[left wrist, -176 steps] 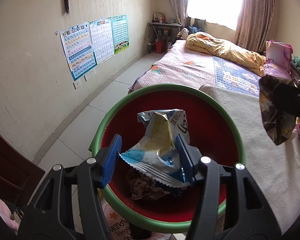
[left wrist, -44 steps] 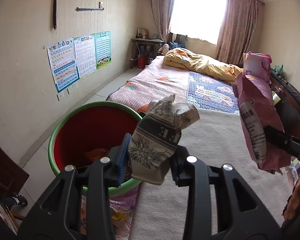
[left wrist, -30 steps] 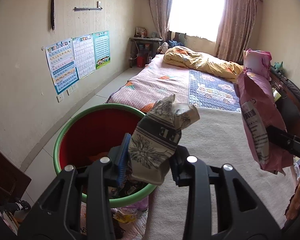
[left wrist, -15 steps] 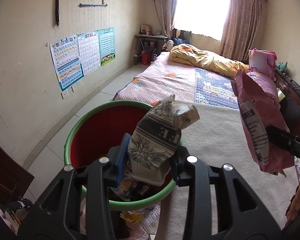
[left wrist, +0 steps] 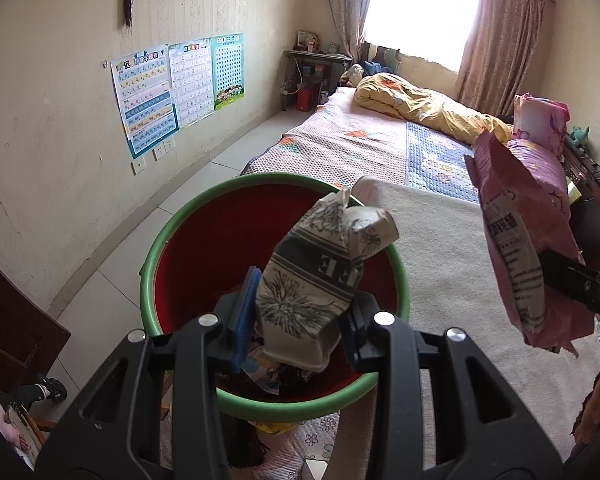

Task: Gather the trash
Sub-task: 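Carry the silver-white wrapper and pink chip bag over the red bucket, then open both grippers to drop the wrapper and chip bag into the bucket, then lower the left tool to the floor and grasp the yellow bear wrapper while the right moves to the bed, then lift the yellow bear wrapper with the left gripper while the right grasps the yellow-brown wrapper, then carry both yellow wrappers over the red bucket with both grippers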

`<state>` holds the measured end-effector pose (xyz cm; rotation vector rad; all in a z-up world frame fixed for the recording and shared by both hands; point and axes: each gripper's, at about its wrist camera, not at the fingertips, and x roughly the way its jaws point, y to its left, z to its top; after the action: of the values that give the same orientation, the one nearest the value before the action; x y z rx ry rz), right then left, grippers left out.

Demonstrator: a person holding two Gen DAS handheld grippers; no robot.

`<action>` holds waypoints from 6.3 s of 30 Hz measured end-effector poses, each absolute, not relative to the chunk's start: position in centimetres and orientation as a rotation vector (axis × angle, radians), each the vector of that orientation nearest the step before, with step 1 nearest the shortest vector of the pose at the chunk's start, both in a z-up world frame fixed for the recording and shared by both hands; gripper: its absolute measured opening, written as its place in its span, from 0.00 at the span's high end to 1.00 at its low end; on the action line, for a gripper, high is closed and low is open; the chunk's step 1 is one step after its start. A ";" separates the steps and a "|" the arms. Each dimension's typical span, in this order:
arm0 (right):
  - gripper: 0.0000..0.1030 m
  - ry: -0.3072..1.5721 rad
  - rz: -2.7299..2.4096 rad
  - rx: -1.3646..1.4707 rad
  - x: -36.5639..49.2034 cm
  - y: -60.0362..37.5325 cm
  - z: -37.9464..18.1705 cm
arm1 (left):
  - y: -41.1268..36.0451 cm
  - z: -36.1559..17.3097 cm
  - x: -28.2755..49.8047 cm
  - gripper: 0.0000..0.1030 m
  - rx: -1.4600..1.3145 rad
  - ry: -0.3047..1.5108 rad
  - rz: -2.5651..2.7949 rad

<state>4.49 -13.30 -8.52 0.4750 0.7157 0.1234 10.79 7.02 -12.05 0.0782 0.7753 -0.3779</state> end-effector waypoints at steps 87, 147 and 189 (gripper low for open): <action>0.18 0.610 0.234 0.364 7.5 -9.9 -13.4 | 17.0 -49.8 5.7 0.17 -0.314 1.160 -0.211; 0.18 0.797 -0.616 0.350 -4.3 -47.5 -20.5 | 12.5 -14.5 -7.7 0.59 -0.126 0.713 0.009; 0.63 0.484 0.326 0.194 -4.3 -14.2 -0.8 | 2.2 -4.3 -3.5 0.57 0.002 0.540 -0.182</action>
<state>-4.26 -14.22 -0.79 0.1945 0.4843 0.3260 -3.49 2.18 -4.31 0.0021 0.5400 -0.1819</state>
